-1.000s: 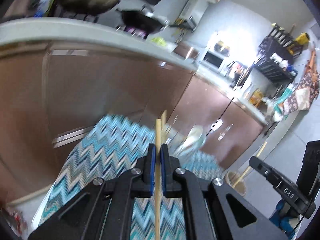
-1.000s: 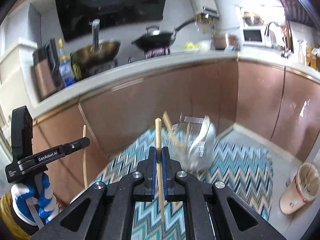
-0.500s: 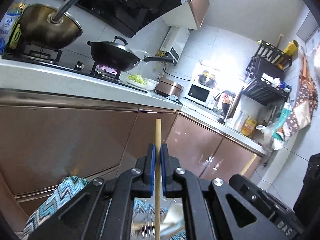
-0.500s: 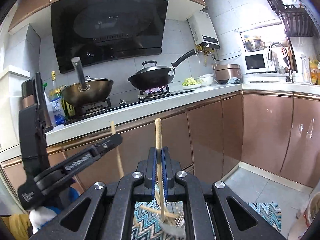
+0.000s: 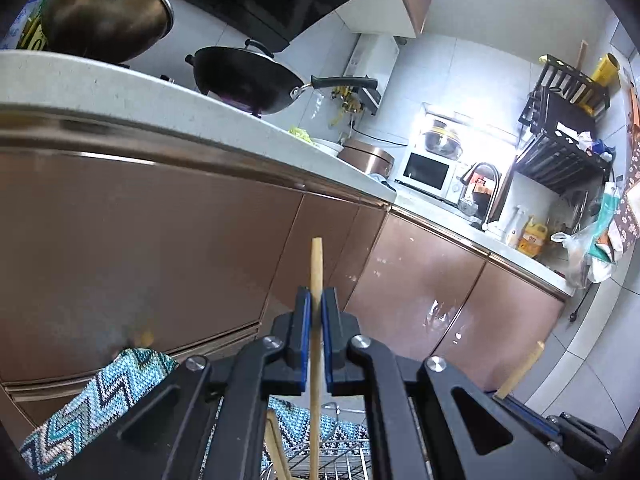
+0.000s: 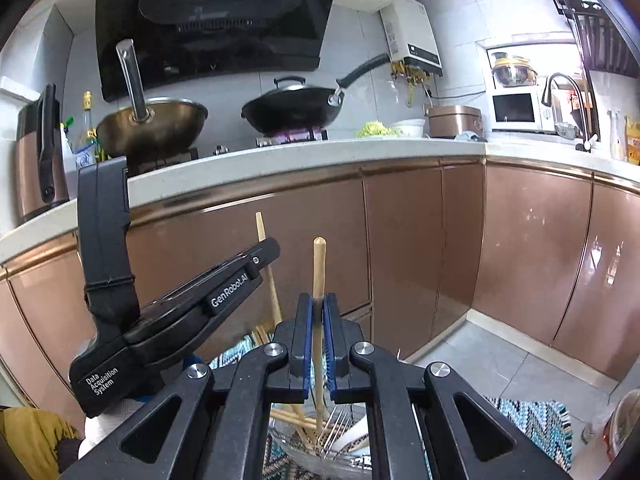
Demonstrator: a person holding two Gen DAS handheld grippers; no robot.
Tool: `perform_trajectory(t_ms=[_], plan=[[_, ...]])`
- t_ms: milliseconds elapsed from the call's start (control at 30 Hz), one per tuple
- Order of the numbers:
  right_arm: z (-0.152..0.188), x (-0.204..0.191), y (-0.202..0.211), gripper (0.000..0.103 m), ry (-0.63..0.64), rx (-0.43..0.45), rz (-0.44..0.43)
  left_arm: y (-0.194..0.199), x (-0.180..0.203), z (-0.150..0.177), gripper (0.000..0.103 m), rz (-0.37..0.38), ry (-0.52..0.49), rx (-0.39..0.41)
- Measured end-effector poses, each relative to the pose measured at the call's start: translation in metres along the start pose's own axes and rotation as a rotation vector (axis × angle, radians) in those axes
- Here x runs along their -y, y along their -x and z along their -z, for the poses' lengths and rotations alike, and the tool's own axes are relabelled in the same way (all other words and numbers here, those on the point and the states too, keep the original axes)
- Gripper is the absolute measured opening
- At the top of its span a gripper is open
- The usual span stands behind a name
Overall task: Organize utensils
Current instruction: 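Lower both held chopsticks into the holder with the right and left tools, then open both tools and pull them back from the holder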
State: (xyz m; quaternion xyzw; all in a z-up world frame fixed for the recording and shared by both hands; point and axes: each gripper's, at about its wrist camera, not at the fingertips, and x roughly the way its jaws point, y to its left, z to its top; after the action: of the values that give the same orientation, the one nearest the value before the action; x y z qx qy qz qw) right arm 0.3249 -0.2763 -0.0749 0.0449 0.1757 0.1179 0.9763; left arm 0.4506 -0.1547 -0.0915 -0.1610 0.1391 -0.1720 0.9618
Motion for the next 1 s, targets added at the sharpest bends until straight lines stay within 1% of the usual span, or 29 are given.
perform_trajectory(t_ms=[33,100,167,333,400,533,600,667,800,833,867,900,967,1000], plan=[[0.001,0.000,0.000,0.006,-0.003,-0.005,0.004,0.001,0.000,0.002,0.010,0.003,-0.005,-0.001],[0.003,0.001,0.002,0.009,-0.015,-0.008,0.005,0.005,-0.001,0.002,0.034,0.008,-0.005,-0.005],[0.002,0.002,0.008,0.022,-0.023,-0.003,0.018,0.015,-0.002,-0.001,0.042,0.001,0.001,0.012],[-0.007,0.000,0.025,0.031,-0.038,0.018,0.038,0.047,-0.004,-0.018,0.048,-0.012,0.002,0.028],[-0.011,-0.003,0.037,0.034,-0.043,0.030,0.047,0.061,-0.005,-0.024,0.054,-0.027,-0.005,0.030],[-0.017,-0.012,0.059,0.042,-0.047,0.040,0.063,0.092,-0.004,-0.034,0.062,-0.068,-0.028,0.013],[-0.019,-0.019,0.074,0.048,-0.046,0.046,0.077,0.110,-0.004,-0.037,0.065,-0.081,-0.041,0.003],[-0.020,-0.025,0.088,0.058,-0.043,0.053,0.093,0.132,-0.003,-0.039,0.069,-0.104,-0.054,0.000],[-0.019,-0.038,0.125,0.068,-0.042,0.070,0.143,0.171,0.001,-0.042,0.072,-0.157,-0.099,-0.002],[-0.018,-0.041,0.133,0.075,-0.038,0.076,0.163,0.183,0.003,-0.042,0.073,-0.177,-0.114,-0.006],[-0.018,-0.043,0.139,0.080,-0.035,0.081,0.179,0.192,0.004,-0.041,0.073,-0.181,-0.123,-0.008],[-0.016,-0.046,0.149,0.082,-0.029,0.090,0.203,0.201,0.005,-0.042,0.073,-0.186,-0.130,-0.009],[-0.013,-0.051,0.166,0.092,-0.022,0.100,0.232,0.223,0.006,-0.040,0.075,-0.207,-0.147,-0.004],[-0.011,-0.052,0.172,0.094,-0.021,0.102,0.242,0.231,0.006,-0.039,0.076,-0.216,-0.156,-0.001]])
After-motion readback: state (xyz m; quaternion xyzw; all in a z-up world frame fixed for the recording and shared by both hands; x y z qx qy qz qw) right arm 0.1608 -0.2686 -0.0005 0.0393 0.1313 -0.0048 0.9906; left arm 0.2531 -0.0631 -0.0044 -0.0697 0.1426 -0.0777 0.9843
